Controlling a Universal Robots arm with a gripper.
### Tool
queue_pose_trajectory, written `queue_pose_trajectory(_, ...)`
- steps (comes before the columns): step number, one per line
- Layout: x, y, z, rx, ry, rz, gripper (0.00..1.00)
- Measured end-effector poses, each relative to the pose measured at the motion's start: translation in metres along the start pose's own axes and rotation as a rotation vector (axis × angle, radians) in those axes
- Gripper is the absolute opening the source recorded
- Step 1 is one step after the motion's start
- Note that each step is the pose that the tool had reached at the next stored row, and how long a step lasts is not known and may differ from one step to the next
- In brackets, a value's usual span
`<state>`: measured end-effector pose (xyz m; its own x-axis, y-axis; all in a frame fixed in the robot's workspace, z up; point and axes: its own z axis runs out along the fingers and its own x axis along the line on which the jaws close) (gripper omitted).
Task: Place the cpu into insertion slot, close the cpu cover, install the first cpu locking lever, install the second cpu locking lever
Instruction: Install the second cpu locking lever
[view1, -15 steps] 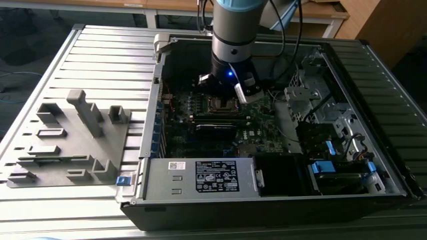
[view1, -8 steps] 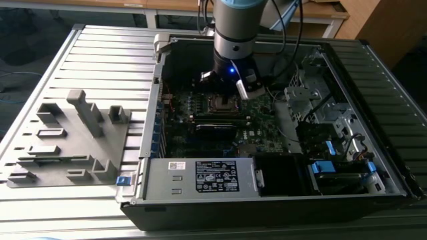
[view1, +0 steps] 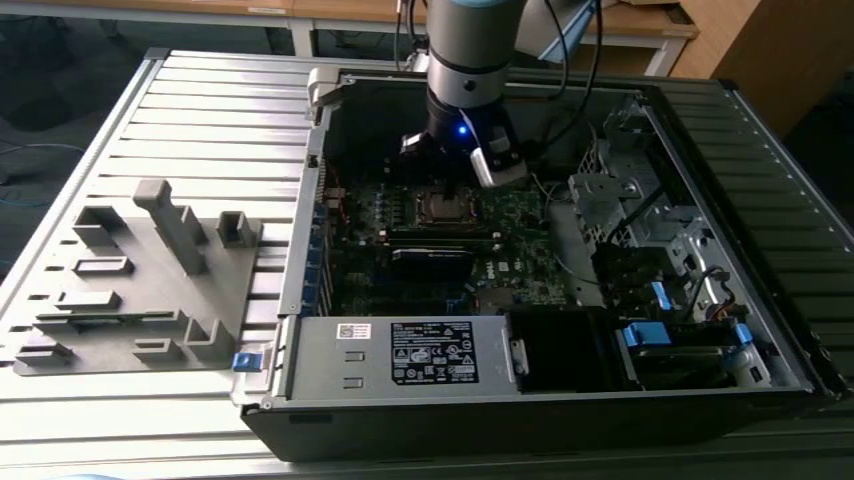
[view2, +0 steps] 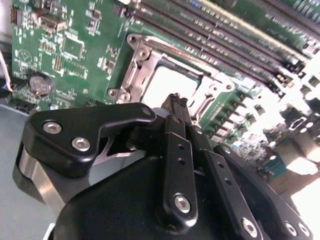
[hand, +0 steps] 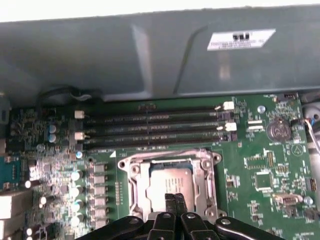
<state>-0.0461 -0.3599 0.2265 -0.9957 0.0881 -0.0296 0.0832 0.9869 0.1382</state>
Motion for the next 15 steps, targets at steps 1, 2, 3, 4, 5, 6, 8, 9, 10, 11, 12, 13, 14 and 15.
queue_pose_trajectory(1,-0.0001,0.0005,0.0001,0.0000,0.0000,0.000,0.11)
queue_pose_trajectory(2,-0.0001,0.0007,0.0002,0.0000,0.0000,0.000,0.11)
queue_pose_trajectory(3,0.0000,0.0007,0.0002,0.0000,0.0000,0.000,0.11)
queue_pose_trajectory(4,0.0000,0.0008,0.0002,0.0000,-0.0001,0.000,0.11)
queue_pose_trajectory(5,0.0000,0.0008,0.0002,0.0003,0.0000,0.000,0.11)
queue_pose_trajectory(6,0.0000,0.0011,0.0002,0.0010,-0.0001,0.000,0.11)
queue_pose_trajectory(8,0.0001,0.0013,0.0002,0.0055,-0.0005,0.000,0.11)
queue_pose_trajectory(9,0.0000,0.0014,0.0003,0.0072,-0.0006,0.000,0.11)
queue_pose_trajectory(10,0.0000,0.0014,0.0003,0.0083,-0.0008,-0.001,0.11)
queue_pose_trajectory(11,0.0000,0.0015,0.0003,0.0105,-0.0009,0.000,0.11)
queue_pose_trajectory(12,0.0000,0.0015,0.0003,0.0114,-0.0009,-0.001,0.11)
queue_pose_trajectory(13,0.0000,0.0015,0.0003,0.0114,-0.0009,-0.001,0.11)
queue_pose_trajectory(14,0.0001,0.0015,0.0003,0.0115,-0.0010,-0.001,0.11)
queue_pose_trajectory(15,0.0001,0.0017,0.0003,0.0115,-0.0010,-0.001,0.11)
